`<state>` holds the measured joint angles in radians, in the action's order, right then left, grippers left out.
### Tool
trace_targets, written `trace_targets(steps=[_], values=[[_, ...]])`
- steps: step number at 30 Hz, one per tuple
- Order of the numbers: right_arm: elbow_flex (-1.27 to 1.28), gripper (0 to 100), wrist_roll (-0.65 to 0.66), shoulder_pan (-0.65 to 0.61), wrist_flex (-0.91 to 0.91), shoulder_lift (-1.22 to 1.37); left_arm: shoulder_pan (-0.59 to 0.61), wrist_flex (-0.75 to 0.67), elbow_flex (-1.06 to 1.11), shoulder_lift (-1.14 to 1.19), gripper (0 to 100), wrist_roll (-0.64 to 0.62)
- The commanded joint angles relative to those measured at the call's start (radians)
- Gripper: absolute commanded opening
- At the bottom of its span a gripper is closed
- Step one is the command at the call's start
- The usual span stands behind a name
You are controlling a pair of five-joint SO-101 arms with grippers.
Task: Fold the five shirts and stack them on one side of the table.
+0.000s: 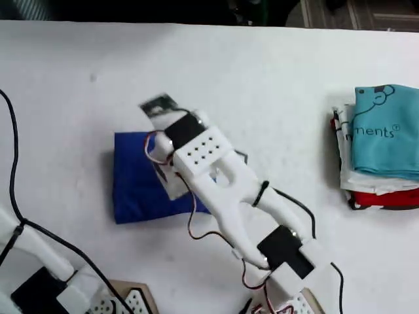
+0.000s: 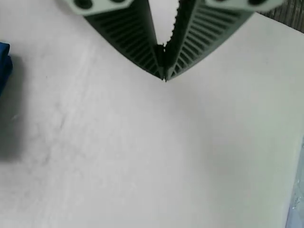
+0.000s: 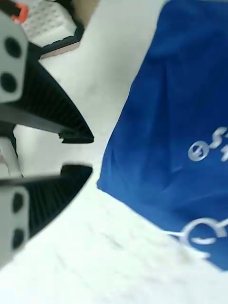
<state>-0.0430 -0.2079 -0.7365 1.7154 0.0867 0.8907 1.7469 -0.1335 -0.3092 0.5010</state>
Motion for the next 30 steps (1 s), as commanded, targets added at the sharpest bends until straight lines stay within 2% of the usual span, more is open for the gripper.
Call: trace_targets(steps=[1,3,5,11,16,19,21,23,24,26,28,30], values=[[0.011,28.2,-0.098,0.008,-0.024,0.015,-0.008,-0.011,-0.005,-0.027,2,0.002],[0.011,36.5,-0.12,0.005,-0.073,0.064,-0.027,-0.011,-0.005,-0.027,2,0.002],[0.011,40.9,-0.132,0.005,-0.134,0.114,-0.036,-0.011,-0.005,-0.027,2,0.002],[0.011,41.1,-0.133,0.01,-0.288,0.282,-0.038,-0.009,-0.005,-0.027,2,0.002],[0.011,40.9,-0.133,0.013,-0.306,0.423,-0.038,-0.008,-0.005,-0.027,2,0.002],[0.009,32.4,-0.129,0.012,-0.282,0.46,-0.038,-0.006,-0.005,-0.027,2,0.002],[0.009,19.9,-0.124,0.016,-0.277,0.461,-0.038,-0.006,-0.005,-0.027,2,0.002],[0.009,3.3,-0.092,0.021,-0.26,0.461,-0.038,-0.006,-0.005,-0.027,2,0.002],[0.009,0.3,-0.069,0.022,-0.246,0.461,-0.038,-0.006,-0.005,-0.027,2,0.002],[0.009,6.4,-0.041,0.03,-0.188,0.461,-0.038,-0.008,-0.005,-0.027,2,0.002],[0.009,1.7,-0.029,0.045,-0.137,0.46,-0.038,-0.008,-0.005,-0.027,2,0.002],[0.009,2.4,0.023,0.059,-0.073,0.45,-0.038,-0.009,-0.005,-0.027,2,0.002]])
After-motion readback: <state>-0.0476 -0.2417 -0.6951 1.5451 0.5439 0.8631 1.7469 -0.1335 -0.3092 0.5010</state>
